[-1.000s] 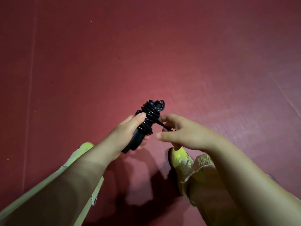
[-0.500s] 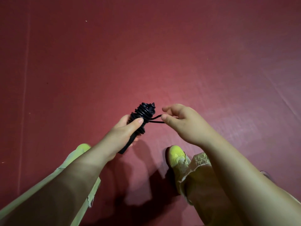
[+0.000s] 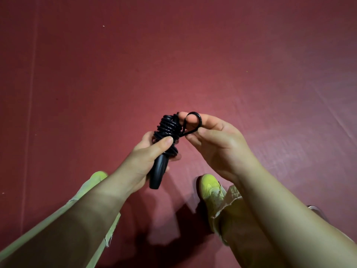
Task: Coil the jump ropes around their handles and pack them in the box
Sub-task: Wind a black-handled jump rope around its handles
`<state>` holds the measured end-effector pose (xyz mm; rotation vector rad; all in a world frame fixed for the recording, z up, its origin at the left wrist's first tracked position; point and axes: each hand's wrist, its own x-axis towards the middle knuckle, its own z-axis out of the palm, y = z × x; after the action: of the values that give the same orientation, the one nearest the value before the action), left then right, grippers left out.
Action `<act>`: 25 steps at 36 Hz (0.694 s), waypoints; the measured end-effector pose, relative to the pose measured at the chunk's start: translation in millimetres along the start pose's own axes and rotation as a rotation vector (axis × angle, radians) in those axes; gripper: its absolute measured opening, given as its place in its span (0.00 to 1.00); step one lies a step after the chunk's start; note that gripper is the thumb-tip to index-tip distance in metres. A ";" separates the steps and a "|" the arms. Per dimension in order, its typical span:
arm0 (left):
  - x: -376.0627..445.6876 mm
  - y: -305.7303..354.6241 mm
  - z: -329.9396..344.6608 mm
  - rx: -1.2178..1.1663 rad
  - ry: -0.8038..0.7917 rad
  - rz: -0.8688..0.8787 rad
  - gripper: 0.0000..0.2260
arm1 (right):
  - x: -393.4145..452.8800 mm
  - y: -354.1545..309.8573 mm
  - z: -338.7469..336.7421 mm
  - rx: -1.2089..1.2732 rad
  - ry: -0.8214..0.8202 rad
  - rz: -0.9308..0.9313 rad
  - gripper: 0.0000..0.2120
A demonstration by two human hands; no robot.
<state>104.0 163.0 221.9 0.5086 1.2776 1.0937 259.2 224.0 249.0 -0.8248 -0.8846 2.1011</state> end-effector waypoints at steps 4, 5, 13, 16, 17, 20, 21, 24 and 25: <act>-0.8 1.9 -0.2 0.015 -0.095 0.040 0.30 | 0.8 1.3 1.1 0.061 -0.014 -0.039 0.11; -1.7 2.7 0.2 0.010 -0.113 0.063 0.29 | 0.6 1.4 1.3 0.053 -0.014 -0.048 0.11; -3.4 5.1 -0.5 -0.054 -0.151 0.098 0.23 | -1.8 -2.8 1.5 -0.007 -0.034 -0.009 0.10; -3.9 3.3 0.4 -0.029 -0.106 0.077 0.23 | -2.3 -4.1 2.1 -0.024 -0.063 0.002 0.11; -4.0 2.4 0.7 -0.024 -0.088 0.063 0.23 | -2.2 -3.7 2.3 -0.037 -0.063 0.005 0.12; -3.9 0.6 1.3 -0.029 -0.046 0.018 0.22 | -1.6 -1.7 5.3 -0.085 0.006 -0.008 0.09; -4.2 0.8 2.6 -0.046 -0.034 -0.003 0.24 | -1.1 -1.0 5.2 -0.080 0.039 -0.018 0.08; -5.1 1.4 6.2 -0.076 -0.006 -0.054 0.30 | -0.8 -2.2 6.6 -0.079 0.122 -0.016 0.05; -5.3 1.4 7.1 -0.083 -0.001 -0.066 0.30 | -1.0 -3.2 6.7 -0.071 0.139 -0.001 0.05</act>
<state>110.5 160.9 227.6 0.4021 1.2350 1.0865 255.8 222.7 255.5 -0.9944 -0.8883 1.9944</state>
